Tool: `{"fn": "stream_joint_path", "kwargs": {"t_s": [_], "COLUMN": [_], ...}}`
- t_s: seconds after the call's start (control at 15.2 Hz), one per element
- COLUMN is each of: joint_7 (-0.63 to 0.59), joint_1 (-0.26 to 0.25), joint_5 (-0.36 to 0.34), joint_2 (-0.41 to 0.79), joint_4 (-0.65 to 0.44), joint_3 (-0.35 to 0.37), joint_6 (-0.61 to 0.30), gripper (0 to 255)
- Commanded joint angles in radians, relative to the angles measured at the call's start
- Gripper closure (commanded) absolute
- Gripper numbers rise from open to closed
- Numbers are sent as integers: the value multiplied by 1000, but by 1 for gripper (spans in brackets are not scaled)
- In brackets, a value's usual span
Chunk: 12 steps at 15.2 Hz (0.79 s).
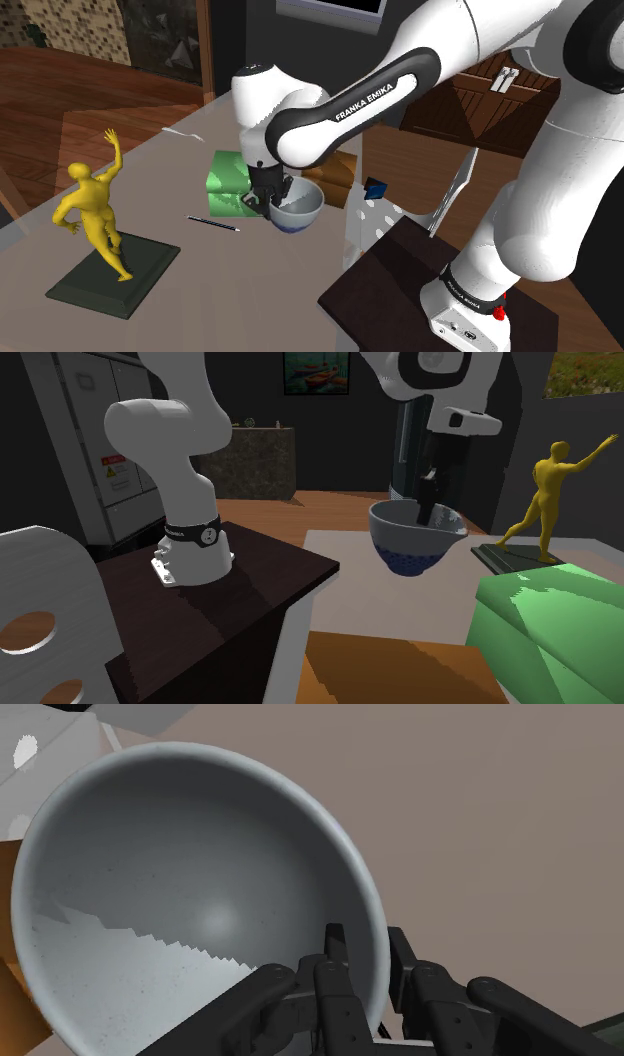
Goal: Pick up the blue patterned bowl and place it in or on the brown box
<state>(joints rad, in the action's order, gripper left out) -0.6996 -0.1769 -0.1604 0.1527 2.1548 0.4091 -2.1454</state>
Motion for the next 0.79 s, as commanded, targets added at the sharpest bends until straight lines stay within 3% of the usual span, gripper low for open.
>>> {"fn": "stream_joint_path", "kwargs": {"t_s": [0.0, 0.73], "joint_7": [7, 46], "joint_1": [1, 7], "joint_5": [11, 55], "joint_2": [-18, -98], "joint_4": [-7, -73], "joint_3": [3, 7], "joint_6": [23, 158], "gripper": [255, 255]}}
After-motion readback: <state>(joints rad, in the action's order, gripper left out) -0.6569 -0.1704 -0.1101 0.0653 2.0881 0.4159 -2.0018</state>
